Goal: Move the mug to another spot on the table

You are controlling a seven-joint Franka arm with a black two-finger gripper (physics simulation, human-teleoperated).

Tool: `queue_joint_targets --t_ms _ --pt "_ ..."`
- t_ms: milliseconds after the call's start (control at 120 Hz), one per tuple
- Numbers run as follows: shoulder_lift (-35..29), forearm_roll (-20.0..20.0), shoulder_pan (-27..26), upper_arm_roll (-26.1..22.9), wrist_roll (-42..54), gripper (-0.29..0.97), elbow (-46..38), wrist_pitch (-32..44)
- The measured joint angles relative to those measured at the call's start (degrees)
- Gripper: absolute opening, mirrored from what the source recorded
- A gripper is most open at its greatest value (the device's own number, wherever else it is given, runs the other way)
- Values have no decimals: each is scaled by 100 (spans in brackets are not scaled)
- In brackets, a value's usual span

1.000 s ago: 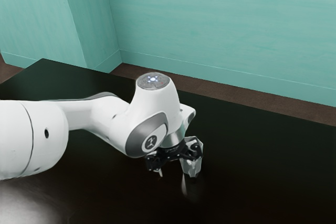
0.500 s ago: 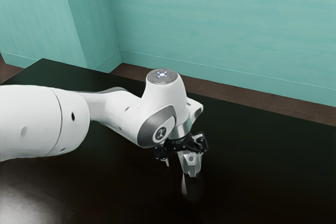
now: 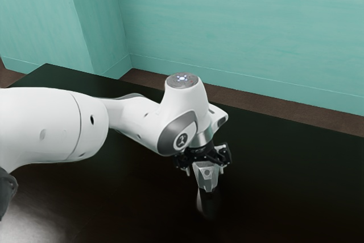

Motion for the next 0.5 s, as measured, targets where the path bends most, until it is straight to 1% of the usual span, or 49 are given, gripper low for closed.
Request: queue_joint_targets --t_ms 50,92,217,342,500 --pt "-5 6 367 -342 60 68 96 -6" --pt "-9 13 554 -521 106 68 141 -10" --pt "-200 13 897 -770 229 68 248 -15" --pt "-372 -10 987 -936 322 67 410 -13" --pt "-385 -33 991 -970 378 64 425 -5"
